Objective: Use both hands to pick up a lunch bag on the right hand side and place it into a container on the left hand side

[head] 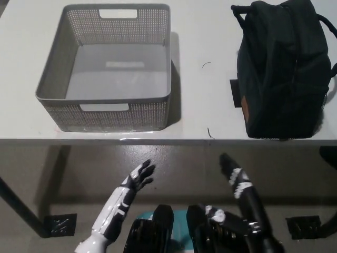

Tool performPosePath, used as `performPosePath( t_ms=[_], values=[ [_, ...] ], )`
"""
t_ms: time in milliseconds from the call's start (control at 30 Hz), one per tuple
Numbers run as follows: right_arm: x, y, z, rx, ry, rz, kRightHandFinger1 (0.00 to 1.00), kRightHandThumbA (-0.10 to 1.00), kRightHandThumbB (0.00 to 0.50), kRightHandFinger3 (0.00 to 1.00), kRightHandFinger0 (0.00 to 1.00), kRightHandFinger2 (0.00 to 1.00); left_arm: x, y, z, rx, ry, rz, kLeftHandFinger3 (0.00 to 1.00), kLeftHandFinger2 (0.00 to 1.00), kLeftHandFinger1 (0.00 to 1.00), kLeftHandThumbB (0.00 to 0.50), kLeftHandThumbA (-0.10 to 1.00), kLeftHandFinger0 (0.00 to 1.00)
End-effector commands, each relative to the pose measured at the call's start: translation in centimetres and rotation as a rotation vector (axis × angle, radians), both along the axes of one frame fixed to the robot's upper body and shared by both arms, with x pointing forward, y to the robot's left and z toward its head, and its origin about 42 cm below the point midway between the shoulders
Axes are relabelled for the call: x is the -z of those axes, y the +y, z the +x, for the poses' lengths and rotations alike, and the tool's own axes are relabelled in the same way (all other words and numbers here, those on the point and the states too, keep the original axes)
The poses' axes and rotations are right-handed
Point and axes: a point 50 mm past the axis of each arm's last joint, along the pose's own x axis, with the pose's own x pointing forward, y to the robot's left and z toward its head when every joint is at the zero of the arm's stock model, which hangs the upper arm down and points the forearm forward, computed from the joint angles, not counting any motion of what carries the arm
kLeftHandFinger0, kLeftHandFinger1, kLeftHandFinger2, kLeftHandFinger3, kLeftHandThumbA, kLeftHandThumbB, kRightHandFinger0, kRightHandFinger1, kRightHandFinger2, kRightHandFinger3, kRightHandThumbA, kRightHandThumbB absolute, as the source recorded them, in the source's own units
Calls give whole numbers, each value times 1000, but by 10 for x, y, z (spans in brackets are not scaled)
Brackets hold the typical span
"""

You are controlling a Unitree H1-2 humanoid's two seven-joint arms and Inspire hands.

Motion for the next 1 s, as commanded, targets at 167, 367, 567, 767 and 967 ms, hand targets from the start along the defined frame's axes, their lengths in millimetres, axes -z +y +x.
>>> performPosePath(
  t_ms=[167,367,567,767,967],
  values=[
    [-83,-52,-17,180,-292,170,1000,1000,249,1000,1000,1000,-73,-40,14,142,-260,9,1000,1000,1000,278,1000,1000],
    [-131,-78,-18,274,-483,231,1000,1000,209,1000,1000,1000,-137,-67,37,176,-415,-16,1000,1000,1000,354,1000,1000],
    [-165,-108,-3,409,-622,146,1000,1000,141,1000,1000,1000,-193,-90,65,158,-514,-51,1000,1000,1000,367,1000,1000],
    [-181,-145,25,548,-650,54,1000,1000,139,1000,1000,1000,-244,-108,93,128,-440,-112,1000,1000,1000,372,1000,1000],
    [-185,-184,70,600,-617,-34,1000,1000,126,1000,1000,1000,-280,-117,142,55,-464,-73,1000,1000,1000,369,1000,1000]
  ],
)
